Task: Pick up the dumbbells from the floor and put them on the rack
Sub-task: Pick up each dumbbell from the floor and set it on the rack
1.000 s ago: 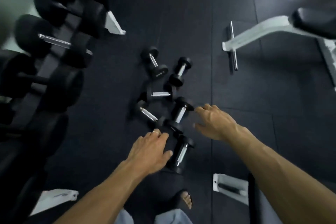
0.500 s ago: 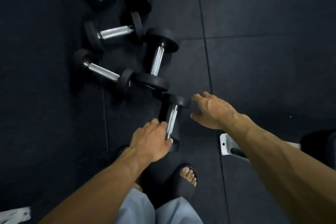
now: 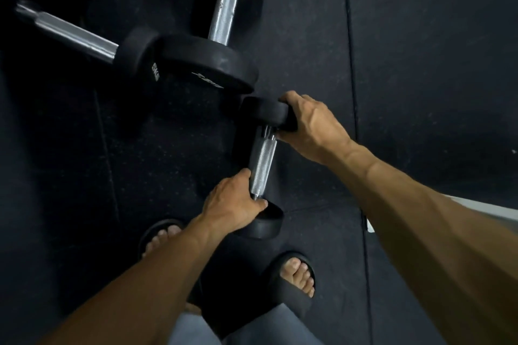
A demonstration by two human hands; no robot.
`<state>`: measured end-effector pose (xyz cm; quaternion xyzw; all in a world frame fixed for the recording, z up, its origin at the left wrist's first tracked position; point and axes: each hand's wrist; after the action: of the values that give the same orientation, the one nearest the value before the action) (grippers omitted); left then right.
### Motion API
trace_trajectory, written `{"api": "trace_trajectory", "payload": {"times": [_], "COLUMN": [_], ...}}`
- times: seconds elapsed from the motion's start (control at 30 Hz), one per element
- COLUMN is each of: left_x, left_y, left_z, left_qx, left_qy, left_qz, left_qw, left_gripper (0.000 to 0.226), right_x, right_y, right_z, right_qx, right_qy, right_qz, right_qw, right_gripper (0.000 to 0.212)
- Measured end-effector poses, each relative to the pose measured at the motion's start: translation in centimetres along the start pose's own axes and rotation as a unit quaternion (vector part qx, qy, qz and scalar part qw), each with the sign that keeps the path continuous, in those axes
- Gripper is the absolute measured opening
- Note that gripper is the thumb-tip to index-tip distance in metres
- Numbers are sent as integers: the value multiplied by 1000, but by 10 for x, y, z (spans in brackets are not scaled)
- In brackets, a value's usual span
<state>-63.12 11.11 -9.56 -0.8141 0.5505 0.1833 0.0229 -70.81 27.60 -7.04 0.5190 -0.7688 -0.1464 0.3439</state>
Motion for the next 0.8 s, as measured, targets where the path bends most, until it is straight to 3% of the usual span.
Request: {"api": "trace_trajectory", "payload": {"times": [0.13,0.37,0.57,0.8], "left_x": [1,9,16,5], "left_y": [-1,12,40,89], "left_z": [9,-17,-85,-203], "left_qx": [6,-10,-32,-70], "left_qy": [14,29,18,-16], "left_qz": [-62,-37,-9,-20], "left_qw": [998,999,999,997], "left_gripper": [62,50,38,31], "right_x": [-5,12,55,136], "right_y": [-1,2,28,104], "right_z": [0,-13,-56,-124], "right_qx": [-16,-14,-23,-55], "right_qy": [28,23,46,110], "right_qz": [-1,26,52,22], "right_qw": [999,999,997,992], "right_gripper": [37,31,37,32]}}
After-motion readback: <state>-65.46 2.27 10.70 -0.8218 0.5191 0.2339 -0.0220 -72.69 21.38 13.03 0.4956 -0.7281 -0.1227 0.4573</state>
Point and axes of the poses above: each hand's wrist, its own z-axis towards the middle knuckle, its own y-axis out of the back of the hand, x = y × z, and after that the axes turned 10 degrees about x, right-handed
